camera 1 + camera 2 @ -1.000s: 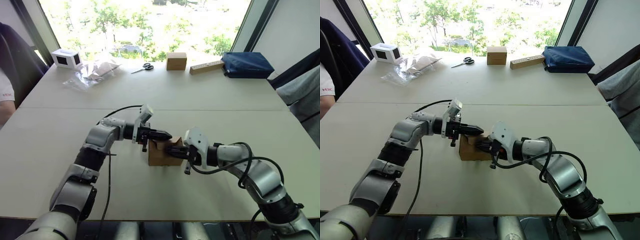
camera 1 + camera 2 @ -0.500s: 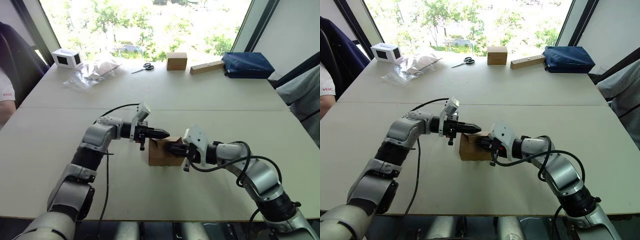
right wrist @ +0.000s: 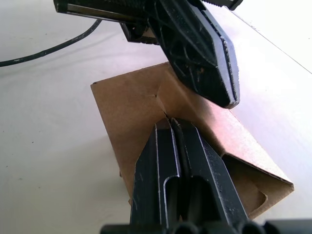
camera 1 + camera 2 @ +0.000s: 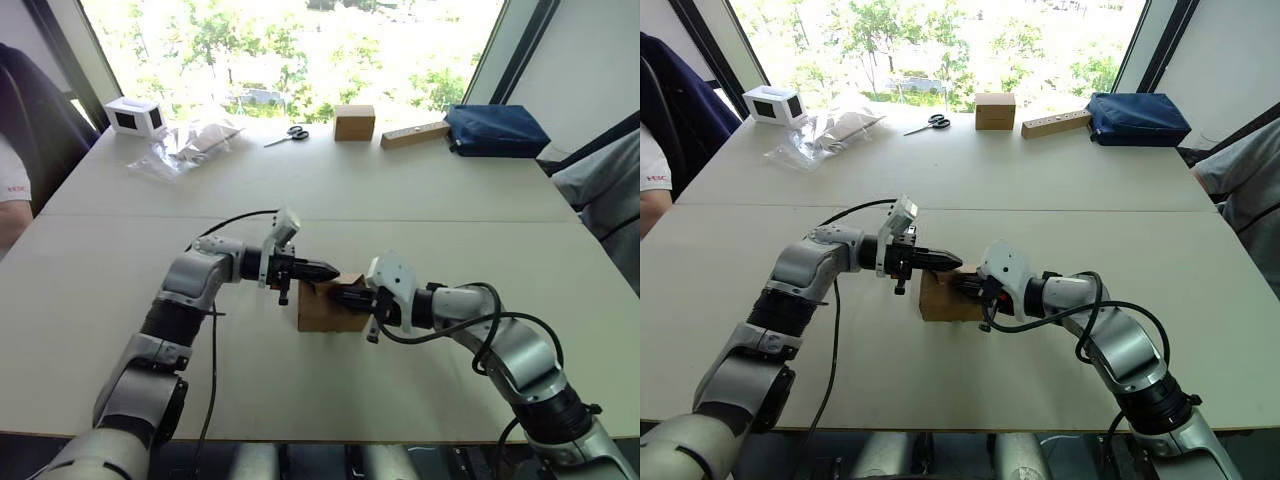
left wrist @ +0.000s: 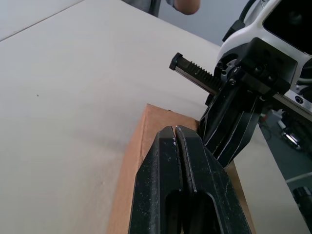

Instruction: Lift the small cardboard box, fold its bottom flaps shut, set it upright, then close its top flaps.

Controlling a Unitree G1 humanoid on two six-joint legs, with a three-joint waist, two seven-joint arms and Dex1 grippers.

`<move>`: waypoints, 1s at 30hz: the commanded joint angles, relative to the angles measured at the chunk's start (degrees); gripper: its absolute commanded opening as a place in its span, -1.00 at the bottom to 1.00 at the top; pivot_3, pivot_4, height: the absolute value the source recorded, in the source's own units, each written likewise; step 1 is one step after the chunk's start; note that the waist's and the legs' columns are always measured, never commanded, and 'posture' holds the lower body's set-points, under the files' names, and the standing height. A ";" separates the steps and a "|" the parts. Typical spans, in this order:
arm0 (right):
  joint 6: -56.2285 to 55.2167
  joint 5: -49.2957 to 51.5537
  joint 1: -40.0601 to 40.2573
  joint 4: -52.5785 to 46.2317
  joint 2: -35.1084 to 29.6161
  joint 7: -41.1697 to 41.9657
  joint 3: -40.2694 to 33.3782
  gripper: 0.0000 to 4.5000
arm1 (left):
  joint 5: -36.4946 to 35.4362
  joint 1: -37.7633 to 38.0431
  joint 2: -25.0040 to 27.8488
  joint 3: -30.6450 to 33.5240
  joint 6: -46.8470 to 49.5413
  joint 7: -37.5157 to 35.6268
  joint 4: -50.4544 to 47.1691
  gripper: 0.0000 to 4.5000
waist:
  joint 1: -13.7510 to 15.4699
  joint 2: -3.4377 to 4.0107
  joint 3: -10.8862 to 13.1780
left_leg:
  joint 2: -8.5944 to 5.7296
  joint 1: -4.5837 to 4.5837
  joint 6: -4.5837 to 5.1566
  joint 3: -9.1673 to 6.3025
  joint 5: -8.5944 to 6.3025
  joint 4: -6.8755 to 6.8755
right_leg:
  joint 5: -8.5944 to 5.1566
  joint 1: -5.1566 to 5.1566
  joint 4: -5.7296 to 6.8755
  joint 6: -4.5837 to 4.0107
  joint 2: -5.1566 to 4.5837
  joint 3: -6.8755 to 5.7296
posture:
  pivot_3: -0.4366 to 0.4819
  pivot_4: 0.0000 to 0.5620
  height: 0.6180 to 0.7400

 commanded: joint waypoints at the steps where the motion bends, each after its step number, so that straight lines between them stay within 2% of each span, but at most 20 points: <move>1: 1.90 1.78 -0.08 -2.36 -0.59 -0.18 -2.61 -1.00 | -0.26 1.42 0.83 -0.68 0.47 -0.18 -3.70 -0.99 | -0.01 0.00 0.00 | 0.00 0.00 0.00 0.00 0.00 0.00 | 0.00 0.00 0.00 0.00 0.00 0.00 | -0.05 -0.47 1.00; 5: 4.44 4.72 0.02 -5.53 -1.28 0.45 -4.32 -1.00 | 0.56 2.61 1.87 -1.94 -0.10 -0.55 -5.12 -0.99 | 0.00 0.00 0.00 | 0.01 0.00 0.00 -0.01 0.00 -0.01 | 0.00 -0.01 0.00 0.00 0.00 0.00 | -0.05 -0.47 1.00; 9: 8.79 10.12 -1.02 -10.28 -1.56 -1.18 -10.83 -1.00 | 0.02 3.01 2.78 -1.52 0.56 -0.30 -6.08 -0.99 | 0.02 0.02 0.01 | 0.01 -0.01 0.00 -0.01 0.00 -0.01 | 0.00 -0.02 0.00 -0.01 -0.02 0.00 | -0.05 -0.47 1.00; 13: 11.52 13.80 -1.81 -12.05 -1.86 -3.00 -16.13 -1.00 | -3.15 0.98 2.72 2.07 3.83 2.31 -9.36 -0.99 | 0.01 0.01 0.01 | 0.01 -0.02 0.00 -0.01 0.00 -0.01 | 0.00 -0.02 0.00 0.00 -0.03 0.00 | -0.05 -0.47 1.00; 18: 12.48 15.08 -2.58 -12.49 -2.30 -4.90 -17.23 -1.00 | -6.98 1.37 3.99 4.65 8.34 3.71 -14.05 -0.99 | -0.12 0.01 0.02 | 0.02 -0.02 0.00 -0.02 0.00 -0.03 | 0.00 -0.03 -0.01 0.00 -0.03 0.00 | -0.05 -0.47 1.00; 19: 12.31 14.90 -2.80 -12.00 -2.13 -5.27 -16.81 -1.00 | -7.35 1.82 4.32 4.71 8.96 3.95 -14.99 -0.99 | -0.11 0.01 0.02 | 0.02 -0.02 0.00 -0.01 0.00 -0.03 | 0.00 -0.04 -0.01 0.00 -0.03 0.00 | -0.05 -0.47 1.00; 25: 5.14 3.31 -2.58 -3.07 -1.70 -5.77 -2.11 -1.00 | -2.43 7.74 3.95 0.63 5.45 8.23 -13.75 -0.99 | -0.16 0.05 0.03 | 0.02 0.01 0.00 0.00 0.00 -0.05 | -0.01 -0.04 0.01 -0.01 0.00 0.01 | -0.05 -0.47 1.00; 30: 0.33 -2.36 -1.32 0.39 -2.26 -4.88 3.45 -1.00 | 1.42 10.68 3.83 -2.25 1.44 10.30 -13.13 -0.99 | 0.00 0.07 0.00 | -0.01 -0.01 0.00 0.03 0.00 -0.05 | -0.01 -0.03 -0.02 -0.01 -0.06 0.02 | -0.05 -0.47 1.00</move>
